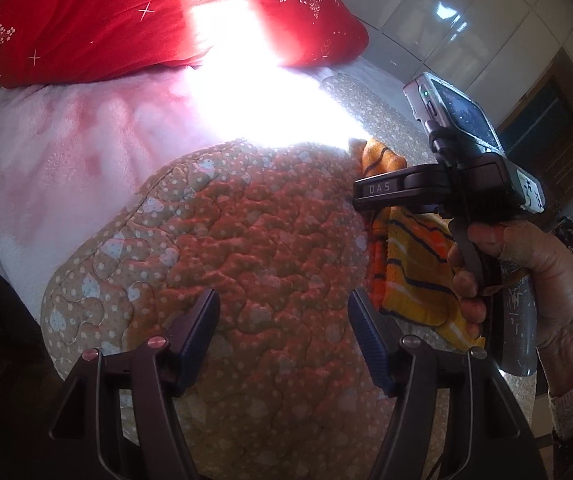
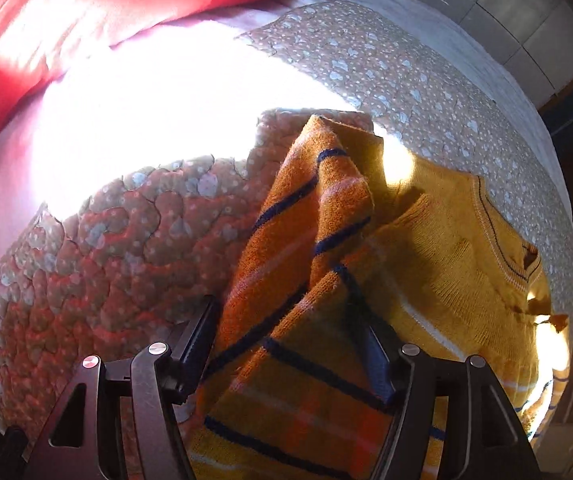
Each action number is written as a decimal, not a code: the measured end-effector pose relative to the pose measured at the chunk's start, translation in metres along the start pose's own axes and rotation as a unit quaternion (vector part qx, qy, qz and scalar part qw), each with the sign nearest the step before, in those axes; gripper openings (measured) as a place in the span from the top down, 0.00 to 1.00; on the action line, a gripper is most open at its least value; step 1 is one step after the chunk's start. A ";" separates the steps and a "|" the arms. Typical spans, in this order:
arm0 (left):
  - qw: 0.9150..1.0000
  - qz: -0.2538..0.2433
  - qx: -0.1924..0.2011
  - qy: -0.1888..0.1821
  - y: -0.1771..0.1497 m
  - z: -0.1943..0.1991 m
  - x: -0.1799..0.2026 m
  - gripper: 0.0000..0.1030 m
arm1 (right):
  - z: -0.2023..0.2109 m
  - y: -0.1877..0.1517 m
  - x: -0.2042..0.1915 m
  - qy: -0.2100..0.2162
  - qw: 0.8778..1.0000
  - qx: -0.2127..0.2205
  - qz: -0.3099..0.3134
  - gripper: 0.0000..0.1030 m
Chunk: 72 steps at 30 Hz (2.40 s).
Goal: Fold small clothes
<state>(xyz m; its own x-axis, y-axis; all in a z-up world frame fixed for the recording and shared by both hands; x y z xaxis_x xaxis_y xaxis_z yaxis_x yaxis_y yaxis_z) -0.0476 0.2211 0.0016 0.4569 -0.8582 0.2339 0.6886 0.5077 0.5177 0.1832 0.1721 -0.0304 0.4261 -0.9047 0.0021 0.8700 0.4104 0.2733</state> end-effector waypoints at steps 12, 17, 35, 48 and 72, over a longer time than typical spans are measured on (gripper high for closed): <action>0.995 -0.040 0.009 -0.086 0.001 0.001 0.060 0.28 | 0.046 -0.016 0.037 0.082 0.996 0.037 -0.008 0.84; 0.991 -0.090 0.030 -0.095 0.006 -0.012 0.103 0.27 | 0.058 -0.018 0.053 0.140 0.989 0.039 -0.029 0.84; 0.984 -0.134 -0.006 -0.120 0.004 0.002 0.190 0.92 | 0.097 -0.043 0.106 0.231 0.966 0.103 -0.055 0.86; 0.957 -0.224 -0.058 -0.177 -0.050 -0.005 0.348 0.92 | 0.126 -0.133 0.279 0.250 0.926 0.179 -0.220 0.86; 0.934 -0.313 -0.096 -0.144 -0.118 -0.034 0.459 0.91 | 0.093 -0.240 0.406 0.314 0.844 0.239 -0.363 0.88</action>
<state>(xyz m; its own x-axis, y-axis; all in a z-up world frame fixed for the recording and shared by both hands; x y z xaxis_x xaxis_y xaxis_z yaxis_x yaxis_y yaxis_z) 0.0999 -0.2298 0.0204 -0.2200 -0.9621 0.1612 0.8706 -0.1191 0.4774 0.1248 -0.3042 -0.0057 0.0015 -0.5975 -0.8019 0.8227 -0.4551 0.3406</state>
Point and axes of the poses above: each gripper's, at about its wrist camera, not at the fingertips, and z roughly against the way its jaws point, x to its right, y to its top, the point moved 4 cm from there along -z, roughly the way its jaws point, and after that the axes turned 13 degrees about y, right-handed, at the moved point
